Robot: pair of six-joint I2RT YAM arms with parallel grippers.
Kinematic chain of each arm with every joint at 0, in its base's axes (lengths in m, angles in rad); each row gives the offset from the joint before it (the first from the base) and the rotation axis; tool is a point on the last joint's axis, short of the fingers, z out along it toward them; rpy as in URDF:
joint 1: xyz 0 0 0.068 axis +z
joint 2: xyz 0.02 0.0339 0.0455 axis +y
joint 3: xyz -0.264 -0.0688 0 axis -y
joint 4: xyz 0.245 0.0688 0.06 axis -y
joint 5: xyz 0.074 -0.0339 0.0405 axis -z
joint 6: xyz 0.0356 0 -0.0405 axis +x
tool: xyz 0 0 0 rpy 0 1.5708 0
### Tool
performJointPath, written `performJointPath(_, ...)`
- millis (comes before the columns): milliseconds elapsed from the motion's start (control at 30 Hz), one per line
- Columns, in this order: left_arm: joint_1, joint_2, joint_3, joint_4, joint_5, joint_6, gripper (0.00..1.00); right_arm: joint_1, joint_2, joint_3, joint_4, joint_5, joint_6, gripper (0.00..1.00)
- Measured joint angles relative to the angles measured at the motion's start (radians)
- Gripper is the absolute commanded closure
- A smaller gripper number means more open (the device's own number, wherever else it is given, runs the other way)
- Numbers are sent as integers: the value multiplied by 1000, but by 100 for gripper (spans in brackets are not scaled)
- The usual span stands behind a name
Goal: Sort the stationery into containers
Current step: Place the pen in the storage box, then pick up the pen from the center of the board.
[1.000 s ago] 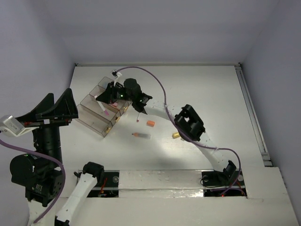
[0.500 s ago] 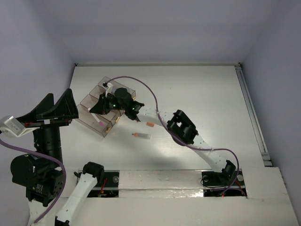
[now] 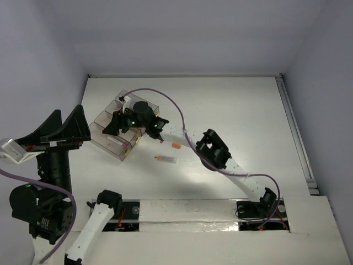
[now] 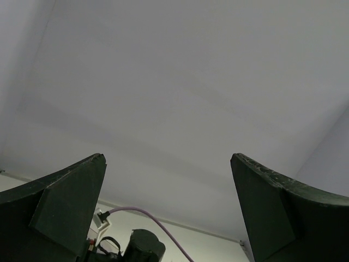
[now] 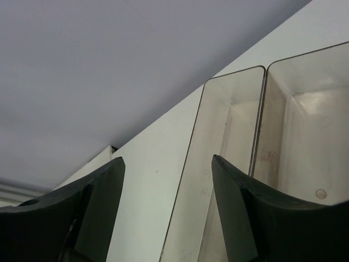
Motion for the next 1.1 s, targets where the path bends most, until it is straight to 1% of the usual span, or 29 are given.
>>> performJointPath(100, 0, 3, 21, 0, 12, 0, 1, 0, -7, -4, -5, 1, -19, 29)
performJointPath(133, 0, 4, 28, 1, 16, 0, 1, 0, -19, -29, -7, 4, -27, 29)
performJointPath(267, 0, 7, 42, 2, 27, 0, 1, -1, -186, -292, -25, 62, -82, 29)
performJointPath(367, 0, 11, 42, 1, 34, -1, 1, -10, -365, -518, -47, 150, -138, 30)
performJointPath(500, 0, 13, 42, 2, 48, 0, 1, -51, -636, -808, -56, 275, -183, 36)
performJointPath(567, 1, 13, 40, 4, 54, 0, 1, -94, -742, -905, -73, 343, -196, 37)
performJointPath(633, 6, 13, 38, 5, 64, -1, 1, -135, -801, -953, -105, 404, -208, 37)
performJointPath(733, 7, 13, 34, 5, 72, -1, 1, -188, -821, -980, -169, 491, -220, 33)
performJointPath(867, 7, 13, 34, 6, 74, -4, 1, -200, -779, -981, -272, 546, -225, 27)
performJointPath(900, 7, 13, 34, 6, 74, -4, 1, -199, -764, -978, -293, 552, -227, 24)
performJointPath(1100, 7, 13, 34, 6, 74, -4, 1, -200, -615, -882, -403, 568, -242, 22)
